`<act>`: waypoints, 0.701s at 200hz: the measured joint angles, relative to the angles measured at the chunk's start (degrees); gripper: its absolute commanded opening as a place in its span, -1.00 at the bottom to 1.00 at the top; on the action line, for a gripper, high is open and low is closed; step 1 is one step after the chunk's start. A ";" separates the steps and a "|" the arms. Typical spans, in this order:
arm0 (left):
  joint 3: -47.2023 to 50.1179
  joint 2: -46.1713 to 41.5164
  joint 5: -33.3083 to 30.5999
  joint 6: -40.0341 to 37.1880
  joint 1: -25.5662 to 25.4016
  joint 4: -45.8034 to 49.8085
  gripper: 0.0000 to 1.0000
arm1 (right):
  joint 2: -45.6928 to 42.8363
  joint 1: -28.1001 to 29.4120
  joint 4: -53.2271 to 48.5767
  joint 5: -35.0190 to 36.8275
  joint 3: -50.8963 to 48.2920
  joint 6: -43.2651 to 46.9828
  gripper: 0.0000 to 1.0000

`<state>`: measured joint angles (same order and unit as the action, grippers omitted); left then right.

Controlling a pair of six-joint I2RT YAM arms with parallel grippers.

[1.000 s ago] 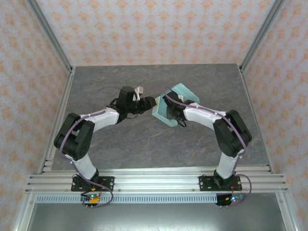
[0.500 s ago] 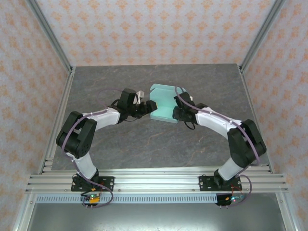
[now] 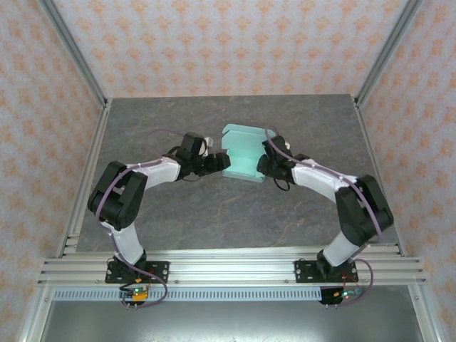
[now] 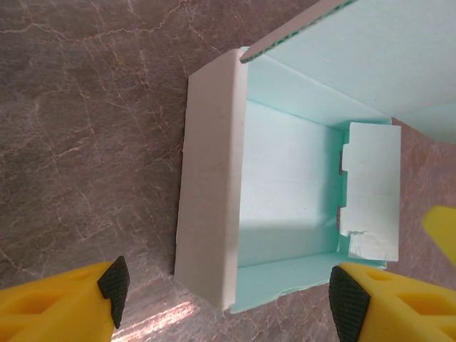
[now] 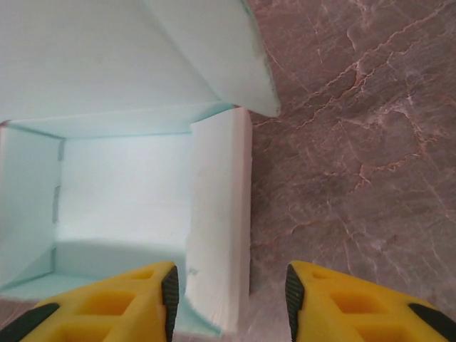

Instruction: Fold the paper box

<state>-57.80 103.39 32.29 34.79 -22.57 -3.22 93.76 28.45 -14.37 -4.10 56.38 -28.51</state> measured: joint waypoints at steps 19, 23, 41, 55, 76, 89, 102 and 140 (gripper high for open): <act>-0.02 0.39 -0.07 0.02 0.00 -0.09 0.59 | 4.46 0.00 0.76 0.52 1.29 -0.04 -0.16; -0.02 0.42 -0.07 0.00 0.00 -0.20 0.59 | 5.22 0.00 0.74 0.68 1.64 0.00 -0.17; -0.02 0.44 -0.09 0.04 0.00 -0.90 0.60 | 8.87 0.00 0.94 1.22 4.37 0.31 -0.28; 0.00 0.50 -0.04 0.11 0.07 -1.62 0.61 | 10.97 0.00 1.36 1.53 6.12 0.59 -0.42; 0.15 0.52 0.07 0.61 0.24 -2.60 0.61 | 12.28 0.00 1.92 2.16 6.80 1.20 -0.63; 0.39 0.50 0.26 0.98 0.50 -3.28 0.62 | 12.46 0.00 1.99 2.62 6.80 1.86 -0.72; 1.25 0.37 0.31 1.27 0.63 -4.35 0.63 | 12.48 0.00 2.10 2.62 6.78 2.47 -0.75; 5.49 -1.66 2.01 1.79 1.77 -5.90 0.73 | 9.70 -0.83 6.62 -1.84 2.40 4.57 -0.77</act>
<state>-52.31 101.73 34.30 36.58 -20.80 -9.13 103.46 27.62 -7.75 -5.93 58.78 -23.94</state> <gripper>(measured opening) 0.842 0.123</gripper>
